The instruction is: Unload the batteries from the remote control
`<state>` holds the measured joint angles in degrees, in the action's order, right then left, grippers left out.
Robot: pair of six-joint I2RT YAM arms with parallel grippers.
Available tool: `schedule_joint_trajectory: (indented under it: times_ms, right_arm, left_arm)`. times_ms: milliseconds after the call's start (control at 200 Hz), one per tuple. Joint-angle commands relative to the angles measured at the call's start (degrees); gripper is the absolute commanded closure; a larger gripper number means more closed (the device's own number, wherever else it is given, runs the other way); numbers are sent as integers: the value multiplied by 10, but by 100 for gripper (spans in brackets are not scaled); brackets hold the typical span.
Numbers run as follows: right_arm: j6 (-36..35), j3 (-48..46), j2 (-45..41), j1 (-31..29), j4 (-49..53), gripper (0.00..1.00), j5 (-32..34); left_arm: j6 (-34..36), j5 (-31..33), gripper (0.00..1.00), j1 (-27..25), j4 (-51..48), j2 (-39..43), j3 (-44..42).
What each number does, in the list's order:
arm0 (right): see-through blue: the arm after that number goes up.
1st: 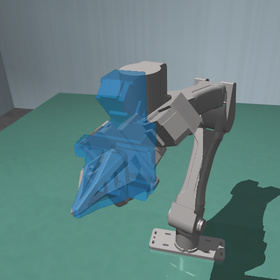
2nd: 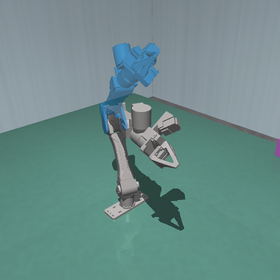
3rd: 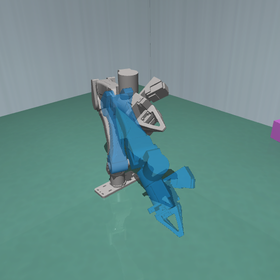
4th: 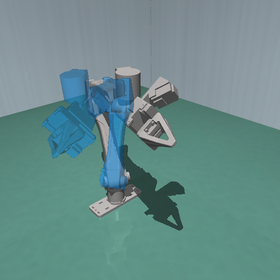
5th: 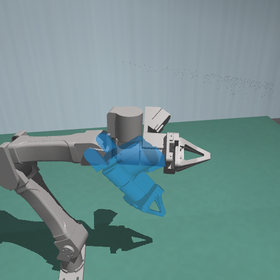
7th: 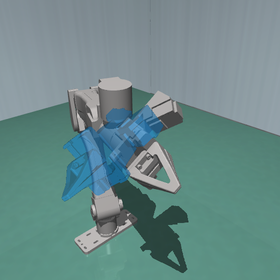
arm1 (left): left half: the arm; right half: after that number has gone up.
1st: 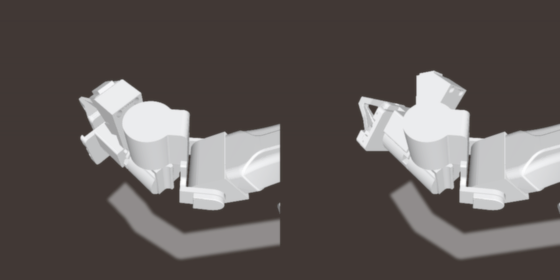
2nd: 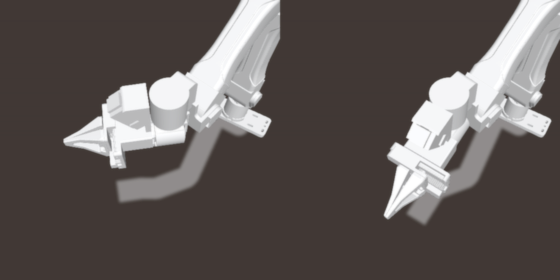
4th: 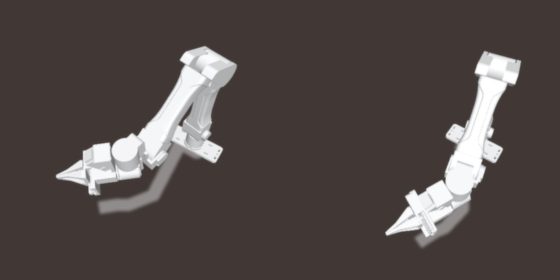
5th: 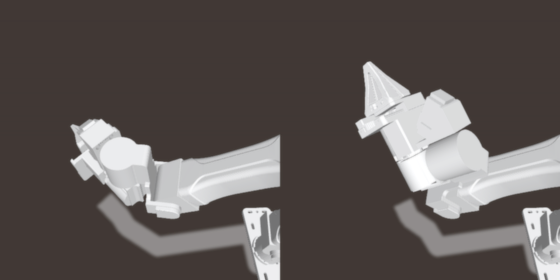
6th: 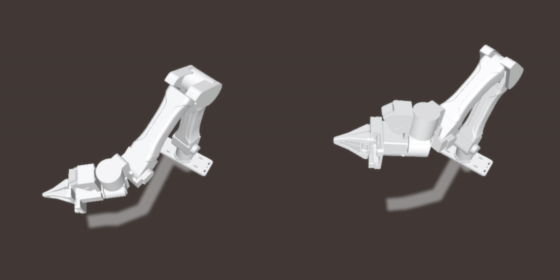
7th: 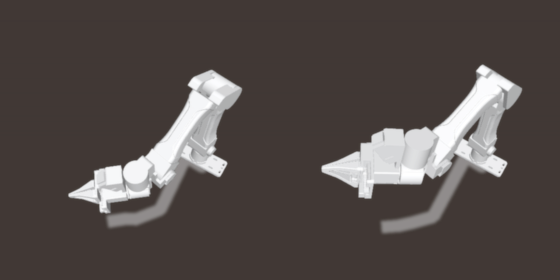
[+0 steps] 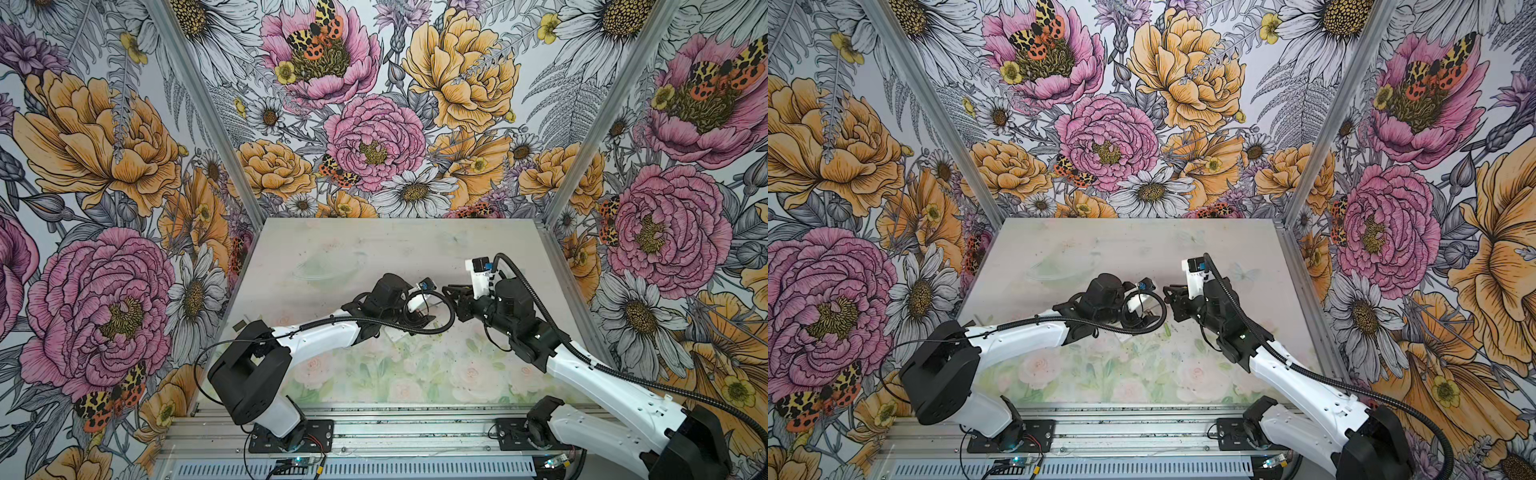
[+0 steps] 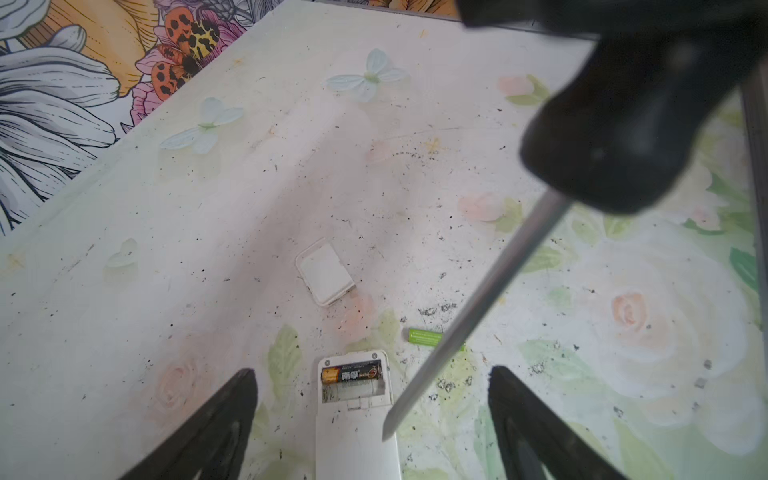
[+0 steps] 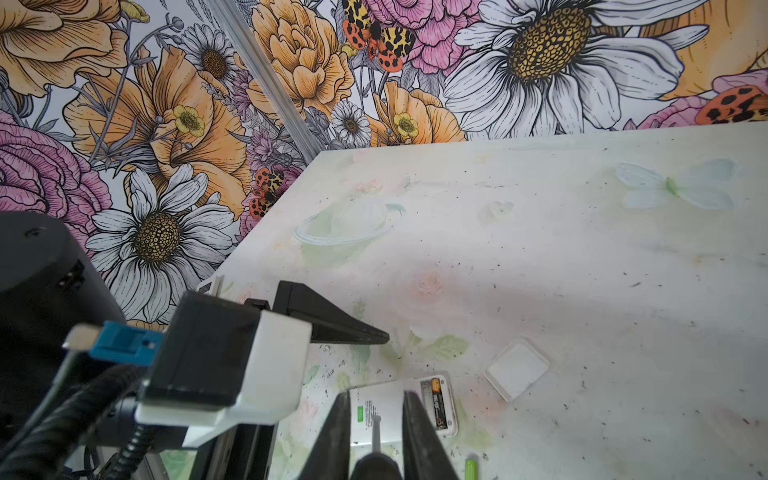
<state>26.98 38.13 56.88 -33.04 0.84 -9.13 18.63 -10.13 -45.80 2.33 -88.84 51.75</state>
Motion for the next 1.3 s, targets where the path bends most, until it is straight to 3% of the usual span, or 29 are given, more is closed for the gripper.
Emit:
schedule_joint_trajectory:
  times_ms: [0, 80, 235, 320, 440, 515, 595, 821, 961, 1066, 1171, 1296]
  right_arm:
    - [18, 6, -13, -4, -20, 100, -13]
    - [19, 6, -10, -5, -16, 100, -20]
    - [28, 6, -14, -4, -18, 100, -19]
    - [35, 16, -10, -4, -9, 100, -32]
    - [38, 41, -2, -2, 27, 100, -52]
    - [36, 65, -3, 1, 69, 80, -53]
    - [23, 103, 2, 7, 133, 76, -54]
    - [38, 192, 37, 42, 245, 51, -105]
    - [47, 267, 70, 96, 333, 47, -174]
    - [-3, 331, 113, 118, 415, 46, -255]
    - [-73, 377, 149, 126, 511, 46, -278]
    - [-103, 389, 171, 133, 544, 45, -317]
  left_arm:
    - [12, -23, 39, -2, 38, -6, 23]
    - [16, -17, 65, -2, 41, -10, 22]
    - [30, -28, 82, -6, 27, -8, 22]
    - [33, -14, 100, -7, 13, -8, 23]
    - [40, 0, 100, -4, 11, 3, 18]
    - [50, 9, 100, -4, 11, 14, 11]
    - [60, 17, 100, -2, 8, 25, 3]
    - [85, 18, 100, 3, -8, 35, -9]
    - [116, 24, 100, 3, -20, 45, -20]
    - [137, 25, 100, 5, -29, 51, -24]
    - [158, 19, 100, 4, -45, 55, -23]
    - [175, 18, 100, 6, -59, 60, -24]
